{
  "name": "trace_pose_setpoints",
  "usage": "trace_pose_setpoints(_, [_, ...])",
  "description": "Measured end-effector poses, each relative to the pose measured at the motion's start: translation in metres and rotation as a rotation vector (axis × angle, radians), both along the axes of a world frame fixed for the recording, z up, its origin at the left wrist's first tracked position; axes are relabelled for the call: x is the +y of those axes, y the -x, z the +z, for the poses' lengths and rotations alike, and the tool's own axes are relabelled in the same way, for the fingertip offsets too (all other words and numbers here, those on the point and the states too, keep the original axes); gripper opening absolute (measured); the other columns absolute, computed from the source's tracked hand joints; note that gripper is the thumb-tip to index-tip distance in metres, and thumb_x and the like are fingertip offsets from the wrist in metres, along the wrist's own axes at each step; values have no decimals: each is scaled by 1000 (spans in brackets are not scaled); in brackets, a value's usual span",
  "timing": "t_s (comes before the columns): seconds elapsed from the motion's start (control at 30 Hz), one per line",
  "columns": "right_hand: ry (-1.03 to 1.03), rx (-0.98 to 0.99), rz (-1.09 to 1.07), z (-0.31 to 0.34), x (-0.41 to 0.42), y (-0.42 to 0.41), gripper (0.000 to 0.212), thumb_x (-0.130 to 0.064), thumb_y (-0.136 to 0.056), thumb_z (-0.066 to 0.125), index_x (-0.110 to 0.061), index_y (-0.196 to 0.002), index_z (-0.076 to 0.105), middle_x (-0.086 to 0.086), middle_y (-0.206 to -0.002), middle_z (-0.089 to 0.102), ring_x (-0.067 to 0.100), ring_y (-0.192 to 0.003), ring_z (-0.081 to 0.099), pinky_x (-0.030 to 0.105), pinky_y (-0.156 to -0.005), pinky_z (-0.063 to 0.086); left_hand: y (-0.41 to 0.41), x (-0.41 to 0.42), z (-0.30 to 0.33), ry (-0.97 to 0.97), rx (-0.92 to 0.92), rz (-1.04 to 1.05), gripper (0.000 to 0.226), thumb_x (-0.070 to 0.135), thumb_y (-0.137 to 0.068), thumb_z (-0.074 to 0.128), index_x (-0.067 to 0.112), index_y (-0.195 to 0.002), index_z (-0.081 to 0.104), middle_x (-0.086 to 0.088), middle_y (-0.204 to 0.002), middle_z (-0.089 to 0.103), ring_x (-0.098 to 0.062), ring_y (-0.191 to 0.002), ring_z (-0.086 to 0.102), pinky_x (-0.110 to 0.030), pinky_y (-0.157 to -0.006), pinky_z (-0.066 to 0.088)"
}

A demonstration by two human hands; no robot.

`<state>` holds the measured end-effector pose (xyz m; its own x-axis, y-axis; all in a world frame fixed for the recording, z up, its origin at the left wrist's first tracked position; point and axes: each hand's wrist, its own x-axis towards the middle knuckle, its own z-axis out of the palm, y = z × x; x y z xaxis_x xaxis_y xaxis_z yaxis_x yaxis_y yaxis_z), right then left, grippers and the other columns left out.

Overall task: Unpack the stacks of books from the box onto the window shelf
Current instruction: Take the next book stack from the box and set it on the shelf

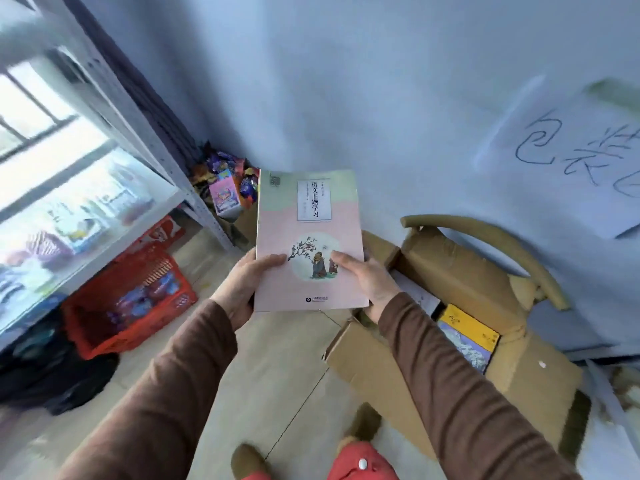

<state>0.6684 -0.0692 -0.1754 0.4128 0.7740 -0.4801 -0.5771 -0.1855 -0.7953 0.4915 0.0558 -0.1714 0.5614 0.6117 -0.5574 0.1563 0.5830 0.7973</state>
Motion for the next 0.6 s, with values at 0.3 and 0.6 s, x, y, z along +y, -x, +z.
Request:
trace_pose_setpoints(0.3, [-151,-170,306,81,123,247,59,-20,-73,85,-13,-127,63,12,-114,75,31,-107,71,50,-97,55,268,49,80,-157,-121,414,47,18,-87,73,23,-131,58,-12,-122,74,-36,-102,72,-53,-78,62])
trace_pose_setpoints(0.6, [-264,-209,651,141,221,470,70,-33,-64,90,-19,-127,62,12,-119,73,36,-116,66,55,-105,48,498,82,136,-275,-194,721,56,16,-83,75,19,-134,55,-18,-118,74,-38,-96,73,-47,-71,63])
